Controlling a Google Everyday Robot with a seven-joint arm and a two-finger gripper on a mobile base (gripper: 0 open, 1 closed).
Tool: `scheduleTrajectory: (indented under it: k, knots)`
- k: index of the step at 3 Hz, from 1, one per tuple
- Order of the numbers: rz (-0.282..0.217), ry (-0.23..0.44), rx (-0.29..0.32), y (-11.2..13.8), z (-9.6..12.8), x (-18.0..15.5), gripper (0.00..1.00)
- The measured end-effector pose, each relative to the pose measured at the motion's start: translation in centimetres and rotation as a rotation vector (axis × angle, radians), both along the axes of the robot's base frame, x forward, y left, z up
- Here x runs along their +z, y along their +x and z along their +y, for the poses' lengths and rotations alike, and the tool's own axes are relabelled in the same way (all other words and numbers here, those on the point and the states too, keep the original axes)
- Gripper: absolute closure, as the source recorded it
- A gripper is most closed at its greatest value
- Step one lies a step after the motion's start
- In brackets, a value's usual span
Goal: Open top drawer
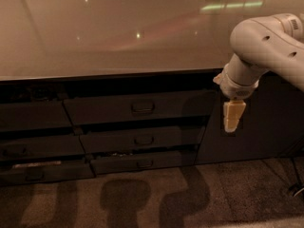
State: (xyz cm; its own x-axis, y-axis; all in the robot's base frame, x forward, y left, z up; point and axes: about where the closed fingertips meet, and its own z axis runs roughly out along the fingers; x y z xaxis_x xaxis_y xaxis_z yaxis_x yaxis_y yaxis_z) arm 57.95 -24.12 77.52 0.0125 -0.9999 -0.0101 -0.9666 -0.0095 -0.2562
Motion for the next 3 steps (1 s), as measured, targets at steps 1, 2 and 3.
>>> scheduleTrajectory:
  k: [1, 2, 3]
  knots:
    - [-0.071, -0.025, 0.01, -0.7, 0.2, -0.1, 0.0]
    - [-0.204, -0.057, 0.051, -4.1, -0.2, -2.3, 0.0]
    - [-0.204, -0.057, 0.051, -4.1, -0.2, -2.3, 0.0]
